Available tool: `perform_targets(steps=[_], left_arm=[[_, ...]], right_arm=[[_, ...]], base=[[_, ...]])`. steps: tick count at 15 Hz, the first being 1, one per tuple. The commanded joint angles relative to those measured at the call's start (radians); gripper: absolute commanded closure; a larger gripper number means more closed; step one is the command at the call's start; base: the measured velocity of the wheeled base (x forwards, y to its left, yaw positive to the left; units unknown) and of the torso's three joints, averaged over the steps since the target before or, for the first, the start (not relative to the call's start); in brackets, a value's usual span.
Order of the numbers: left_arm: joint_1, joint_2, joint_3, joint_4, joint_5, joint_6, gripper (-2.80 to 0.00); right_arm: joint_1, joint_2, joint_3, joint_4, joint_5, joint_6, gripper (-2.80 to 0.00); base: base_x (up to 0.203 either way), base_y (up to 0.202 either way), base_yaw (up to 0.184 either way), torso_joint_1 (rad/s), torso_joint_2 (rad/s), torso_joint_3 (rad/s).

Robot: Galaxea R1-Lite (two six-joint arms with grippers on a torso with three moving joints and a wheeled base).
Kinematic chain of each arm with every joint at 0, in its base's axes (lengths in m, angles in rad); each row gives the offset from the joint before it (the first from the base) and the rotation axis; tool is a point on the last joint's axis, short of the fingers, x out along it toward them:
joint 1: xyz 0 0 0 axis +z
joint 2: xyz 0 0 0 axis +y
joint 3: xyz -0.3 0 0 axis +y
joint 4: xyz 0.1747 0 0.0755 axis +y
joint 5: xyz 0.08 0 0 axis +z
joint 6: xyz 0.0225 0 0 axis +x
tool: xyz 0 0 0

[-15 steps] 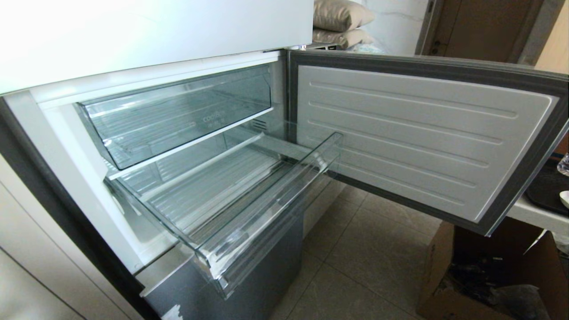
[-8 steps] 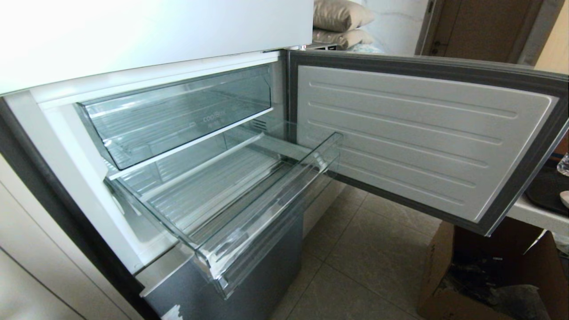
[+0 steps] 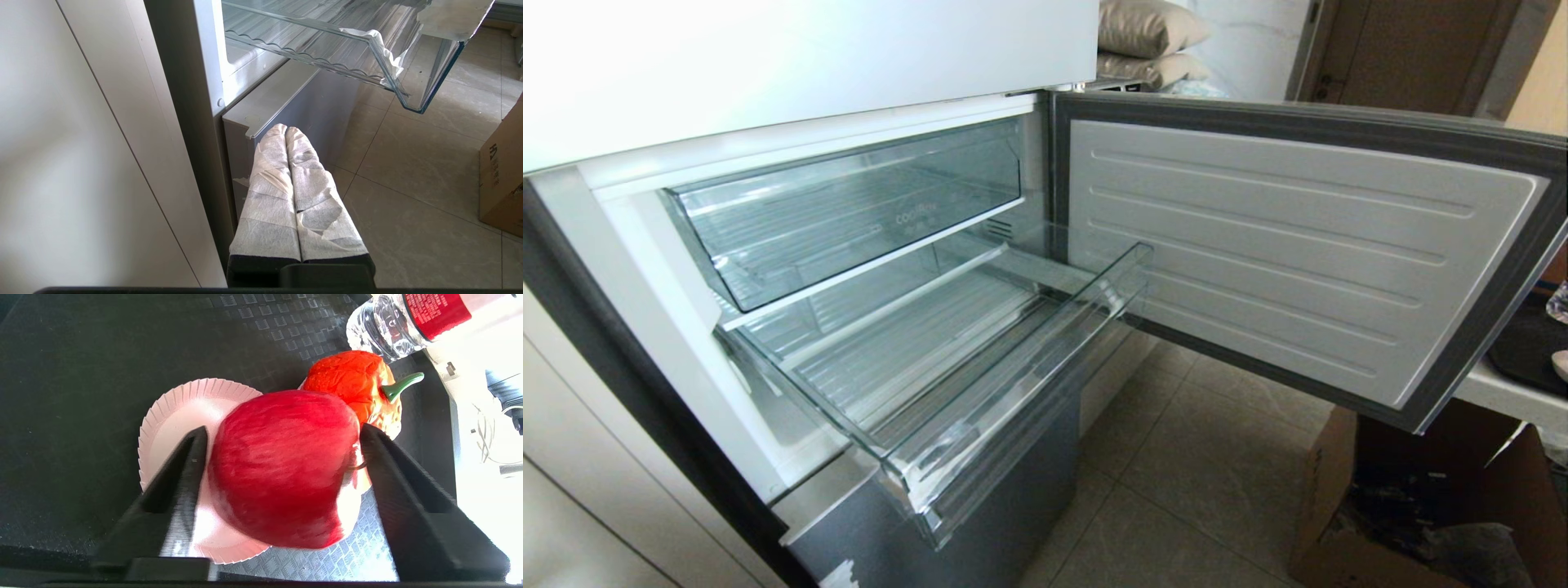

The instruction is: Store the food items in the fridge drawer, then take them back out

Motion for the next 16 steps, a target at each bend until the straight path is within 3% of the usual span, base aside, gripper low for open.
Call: perform_targets(steps=[1, 16], left_arm=[[0.000, 0.000, 0.000, 0.000, 0.000, 0.000, 0.00], [0.000, 0.000, 0.000, 0.000, 0.000, 0.000, 0.00]], right_arm=[[0.000, -0.002, 0.002, -0.002, 0.000, -0.003, -2.80], [0.029, -0.014, 0.005, -0.053, 0.008, 0.007, -2.80]], base=[[0.000, 0.000, 0.000, 0.000, 0.00, 0.000], [0.000, 0.000, 0.000, 0.000, 0.00, 0.000]])
